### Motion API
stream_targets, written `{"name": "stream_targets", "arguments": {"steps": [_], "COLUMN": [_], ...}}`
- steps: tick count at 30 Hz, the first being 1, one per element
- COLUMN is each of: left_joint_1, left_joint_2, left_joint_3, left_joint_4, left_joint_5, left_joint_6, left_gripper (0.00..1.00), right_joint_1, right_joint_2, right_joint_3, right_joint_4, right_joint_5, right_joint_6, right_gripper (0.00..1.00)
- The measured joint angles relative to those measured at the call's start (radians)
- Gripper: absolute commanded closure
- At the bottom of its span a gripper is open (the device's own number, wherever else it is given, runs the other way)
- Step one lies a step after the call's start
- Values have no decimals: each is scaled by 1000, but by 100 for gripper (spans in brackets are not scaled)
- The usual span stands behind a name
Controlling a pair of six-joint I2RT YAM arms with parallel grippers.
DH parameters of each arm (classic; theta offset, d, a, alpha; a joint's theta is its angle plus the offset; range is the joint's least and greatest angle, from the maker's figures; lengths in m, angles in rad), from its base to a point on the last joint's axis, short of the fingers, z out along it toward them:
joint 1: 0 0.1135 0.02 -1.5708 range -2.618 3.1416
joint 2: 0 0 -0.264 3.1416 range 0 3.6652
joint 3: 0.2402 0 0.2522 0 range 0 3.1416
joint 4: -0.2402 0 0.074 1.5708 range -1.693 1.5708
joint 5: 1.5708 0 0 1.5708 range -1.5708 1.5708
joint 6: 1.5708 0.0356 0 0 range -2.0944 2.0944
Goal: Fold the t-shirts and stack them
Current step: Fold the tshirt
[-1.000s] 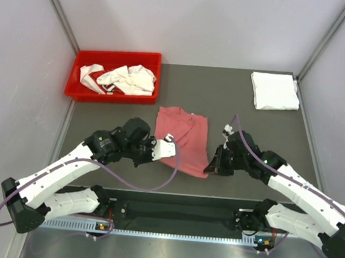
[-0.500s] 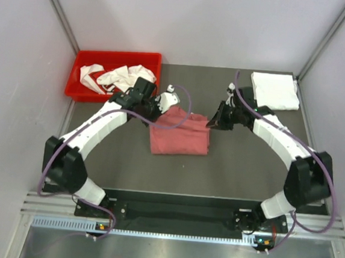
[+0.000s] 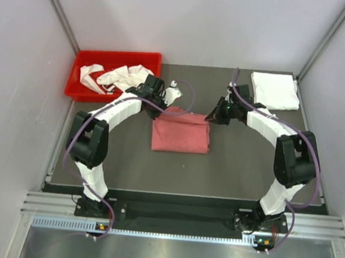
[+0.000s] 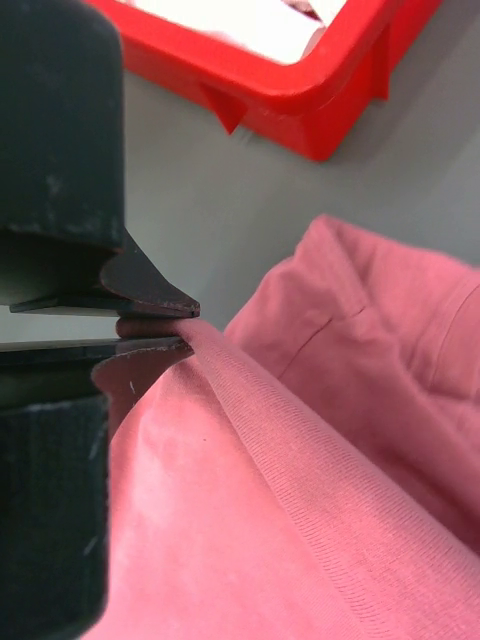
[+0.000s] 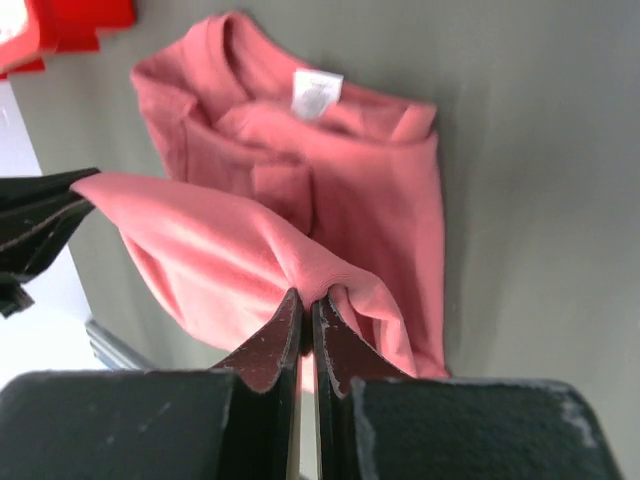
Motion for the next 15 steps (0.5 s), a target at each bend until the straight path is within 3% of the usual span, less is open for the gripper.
{"name": "stream_targets", "arguments": {"steps": [2, 3, 4, 5, 7, 8, 12, 15], "left_joint_1": [2, 2, 2, 4, 11, 16, 27, 28], "left_joint_2": [18, 28, 38, 48, 69, 84, 138, 139], "left_joint_3": [3, 7, 9, 10, 10, 13, 57, 79], "left_joint_4": [30, 43, 59, 75, 112, 130, 178, 201], "left_joint_5": [-8, -10, -23, -38, -64, -79, -116, -133], "left_joint_6": [-13, -18, -21, -26, -36, -43, -77, -95], "left_gripper": [99, 94, 76, 66, 57, 47, 45, 45], "right_joint_1": [-7, -11, -18, -28, -52, -66, -107, -97], "right_joint_2": [24, 36, 51, 66, 96, 113, 140, 76], "right_joint_3": [0, 0, 0, 0, 1, 5, 21, -5], "right_joint_4": [26, 35, 45, 57, 92, 103, 126, 138], "right_joint_5": [3, 7, 16, 19, 19, 16, 65, 146], "right_joint_6": [17, 25, 33, 39, 48, 53, 53, 8], "right_gripper": [80, 69, 59, 49, 47, 46, 44, 37]}}
